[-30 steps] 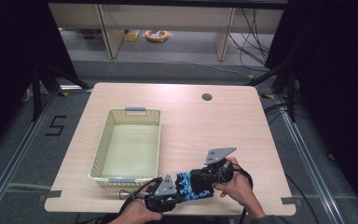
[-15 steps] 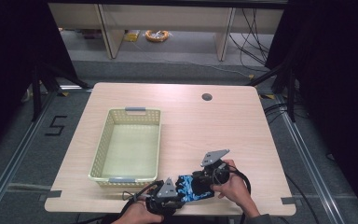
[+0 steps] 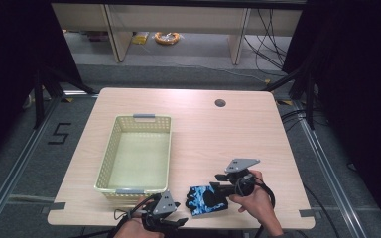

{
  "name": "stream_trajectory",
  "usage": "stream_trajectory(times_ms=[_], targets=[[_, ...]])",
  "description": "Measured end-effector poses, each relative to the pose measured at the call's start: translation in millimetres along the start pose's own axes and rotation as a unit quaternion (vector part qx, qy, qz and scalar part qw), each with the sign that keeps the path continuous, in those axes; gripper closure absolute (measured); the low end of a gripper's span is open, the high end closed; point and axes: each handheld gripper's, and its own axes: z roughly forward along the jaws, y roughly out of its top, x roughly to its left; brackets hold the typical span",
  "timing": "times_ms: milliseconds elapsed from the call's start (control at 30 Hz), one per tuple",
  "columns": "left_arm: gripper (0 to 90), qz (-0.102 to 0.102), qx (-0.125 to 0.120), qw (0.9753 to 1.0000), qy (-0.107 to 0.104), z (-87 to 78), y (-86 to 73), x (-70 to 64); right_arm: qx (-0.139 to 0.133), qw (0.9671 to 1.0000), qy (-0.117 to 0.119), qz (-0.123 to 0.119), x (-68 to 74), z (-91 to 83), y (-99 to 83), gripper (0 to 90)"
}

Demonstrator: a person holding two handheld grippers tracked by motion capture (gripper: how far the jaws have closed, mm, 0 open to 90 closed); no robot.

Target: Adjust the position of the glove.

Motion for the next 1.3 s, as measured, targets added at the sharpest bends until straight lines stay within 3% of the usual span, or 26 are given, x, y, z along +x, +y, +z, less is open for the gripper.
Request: stream_trajectory(times_ms=[67,133,167,200,233,267,300,333,400,467,500,533,600,633,667,700,800,833,900,933,967,1033,1067,1200,1233,1300], targets=[[44.7,0.004,-0.002,1.0000,0.001,-2.4,0.3,1.0,-0.005,0.9999,-0.012,0.002,-1.6,-5.2,-1.2,60.1],[44.5,0.011,-0.005,0.9999,0.009,-1.8,1.8,3.1,-0.015,0.9978,-0.050,0.042,-1.9,-15.6,-8.5,59.6],[44.2,0.017,-0.001,0.9998,0.010,-2.0,2.6,4.0,-0.007,0.9977,-0.054,0.040,-4.5,-19.2,-11.2,59.4],[44.3,0.010,-0.007,0.9999,0.012,-0.3,3.1,3.5,-0.014,0.9946,-0.062,0.081,-3.3,-23.3,-20.6,59.2],[44.3,0.011,-0.002,0.9999,0.013,0.6,3.6,4.2,-0.014,0.9946,-0.062,0.081,-3.3,-23.3,-20.6,59.2],[44.4,0.017,-0.005,0.9996,0.020,0.5,5.3,4.1,-0.012,0.9932,-0.059,0.100,-4.2,-24.8,-30.0,58.9],[44.6,0.016,-0.006,0.9997,0.017,1.4,6.2,3.7,0.001,0.9931,-0.059,0.102,-4.9,-26.5,-32.9,58.8],[45.1,0.029,-0.006,0.9993,0.026,3.7,9.5,3.3,0.009,0.9905,-0.061,0.122,-3.7,-27.4,-37.1,58.8],[47.0,0.039,-0.004,0.9989,0.025,5.6,13.1,2.8,0.012,0.9886,-0.060,0.137,-3.3,-25.2,-43.1,58.6],[47.4,0.040,-0.003,0.9989,0.025,7.6,14.8,2.3,0.014,0.9888,-0.052,0.139,-4.0,-25.0,-44.8,58.6],[48.7,0.051,-0.004,0.9983,0.028,9.4,16.4,3.4,0.019,0.9890,-0.047,0.139,-5.5,-24.5,-46.7,58.4],[49.5,0.046,-0.003,0.9986,0.027,11.0,16.8,3.1,0.009,0.9887,-0.038,0.145,-6.0,-23.9,-48.3,57.7],[50.5,0.065,0.006,0.9973,0.035,13.8,19.7,3.8,0.009,0.9868,-0.045,0.155,-5.0,-23.3,-48.4,57.1],[51.7,0.057,0.005,0.9978,0.034,15.7,19.8,2.6,0.015,0.9855,-0.056,0.159,-2.8,-23.8,-47.9,56.7],[51.9,0.056,0.004,0.9979,0.033,18.2,20.1,2.7,0.001,0.9868,-0.048,0.155,-2.4,-20.0,-48.7,56.7],[51.9,0.066,0.013,0.9972,0.033,18.2,20.9,3.1,0.013,0.9871,-0.054,0.150,-1.7,-21.1,-47.7,56.7],[49.9,0.052,0.010,0.9981,0.031,24.5,20.4,2.1,0.018,0.9863,-0.052,0.156,0.8,-18.5,-47.6,56.0],[49.9,0.060,0.016,0.9975,0.033,25.0,20.5,3.5,0.018,0.9863,-0.052,0.156,0.8,-18.5,-47.6,56.0],[50.0,0.062,0.017,0.9973,0.034,27.8,20.6,4.3,-0.013,0.9871,-0.051,0.151,0.5,-12.0,-49.6,55.4],[50.0,0.058,0.018,0.9977,0.031,28.5,21.0,3.2,-0.001,0.9884,-0.027,0.150,-1.6,-13.8,-49.3,55.2],[49.9,0.063,0.021,0.9973,0.031,29.0,21.2,3.4,0.002,0.9869,-0.019,0.160,-0.8,-13.5,-49.1,55.1],[49.5,0.059,0.023,0.9977,0.024,33.7,21.1,3.1,0.009,0.9865,-0.022,0.162,-0.6,-12.6,-49.0,55.1],[49.4,0.061,0.033,0.9973,0.025,36.3,20.9,3.2,-0.006,0.9860,-0.044,0.160,0.8,-8.8,-50.0,55.1],[49.5,0.066,0.039,0.9969,0.021,41.0,21.5,3.9,0.021,0.9847,-0.033,0.170,-0.6,-10.4,-50.4,55.4],[49.4,0.059,0.039,0.9974,0.016,42.1,21.6,3.2,0.021,0.9836,-0.034,0.176,-0.1,-9.0,-50.7,55.6],[48.6,0.058,0.037,0.9975,0.015,42.8,22.2,2.9,0.015,0.9848,-0.028,0.171,-2.9,-7.5,-52.2,56.4]])
